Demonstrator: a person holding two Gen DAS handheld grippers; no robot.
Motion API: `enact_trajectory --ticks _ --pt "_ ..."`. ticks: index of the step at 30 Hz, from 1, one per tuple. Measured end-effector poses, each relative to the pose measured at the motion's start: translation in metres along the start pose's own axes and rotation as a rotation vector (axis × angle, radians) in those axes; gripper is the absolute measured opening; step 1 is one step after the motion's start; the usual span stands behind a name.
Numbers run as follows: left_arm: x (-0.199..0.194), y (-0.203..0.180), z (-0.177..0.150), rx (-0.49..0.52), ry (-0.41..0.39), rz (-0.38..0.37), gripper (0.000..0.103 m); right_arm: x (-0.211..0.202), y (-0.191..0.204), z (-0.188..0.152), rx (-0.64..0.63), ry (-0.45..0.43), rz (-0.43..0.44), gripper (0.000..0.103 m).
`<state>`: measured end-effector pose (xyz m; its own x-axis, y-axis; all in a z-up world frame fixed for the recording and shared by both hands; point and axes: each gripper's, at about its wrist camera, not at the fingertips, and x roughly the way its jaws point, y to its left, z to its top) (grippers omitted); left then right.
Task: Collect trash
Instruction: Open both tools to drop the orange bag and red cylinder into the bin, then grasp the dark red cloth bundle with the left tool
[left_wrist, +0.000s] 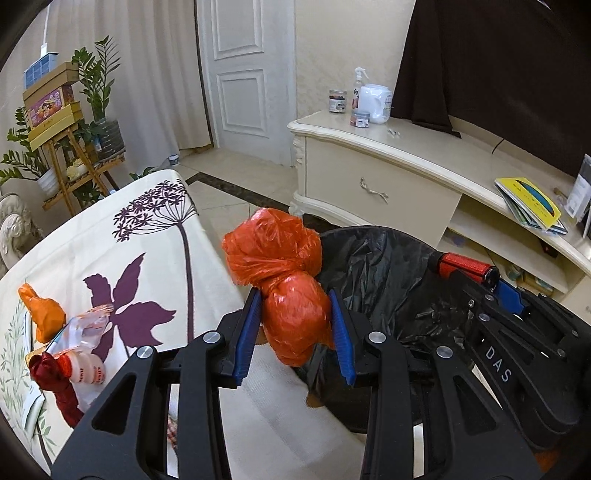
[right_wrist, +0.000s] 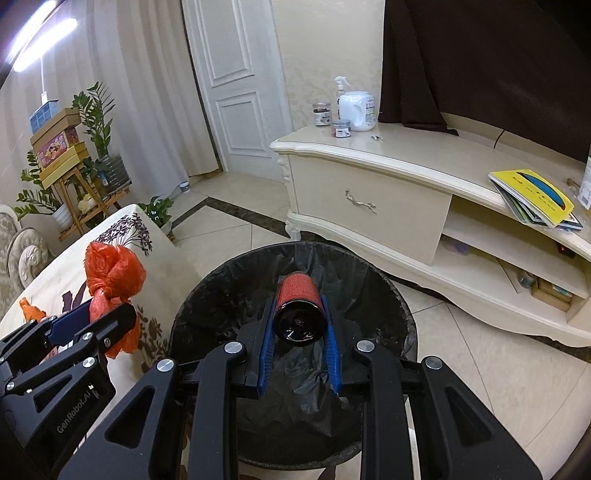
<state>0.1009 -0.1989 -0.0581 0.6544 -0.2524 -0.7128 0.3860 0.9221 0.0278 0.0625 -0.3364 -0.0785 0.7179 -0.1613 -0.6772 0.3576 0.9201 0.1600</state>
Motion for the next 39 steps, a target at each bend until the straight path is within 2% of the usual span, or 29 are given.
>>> enact_trajectory --ticks 2,5,7,9,15,27,39 --pt "0.0 -0.001 0.0 0.003 0.003 -0.009 0.038 0.002 -0.002 0.001 0.003 0.005 -0.002 0.025" --pt "-0.003 0.0 0.0 0.01 -0.017 0.001 0.056 0.003 -0.004 0.002 0.011 0.008 -0.003 0.025" --pt "-0.004 0.001 0.001 0.006 -0.023 0.005 0.06 0.003 -0.004 0.002 0.012 0.008 -0.007 0.026" --pt "-0.004 0.003 0.001 0.001 -0.023 0.008 0.065 0.002 -0.005 0.003 0.017 0.006 -0.011 0.033" --pt "-0.012 0.017 -0.001 -0.034 -0.021 0.02 0.072 -0.005 -0.002 0.005 0.013 -0.012 -0.015 0.045" --pt "-0.053 0.064 -0.015 -0.111 -0.046 0.08 0.073 -0.022 0.032 -0.005 -0.033 -0.006 0.032 0.052" --pt "-0.094 0.138 -0.063 -0.217 -0.014 0.188 0.073 -0.042 0.089 -0.033 -0.119 0.027 0.122 0.052"
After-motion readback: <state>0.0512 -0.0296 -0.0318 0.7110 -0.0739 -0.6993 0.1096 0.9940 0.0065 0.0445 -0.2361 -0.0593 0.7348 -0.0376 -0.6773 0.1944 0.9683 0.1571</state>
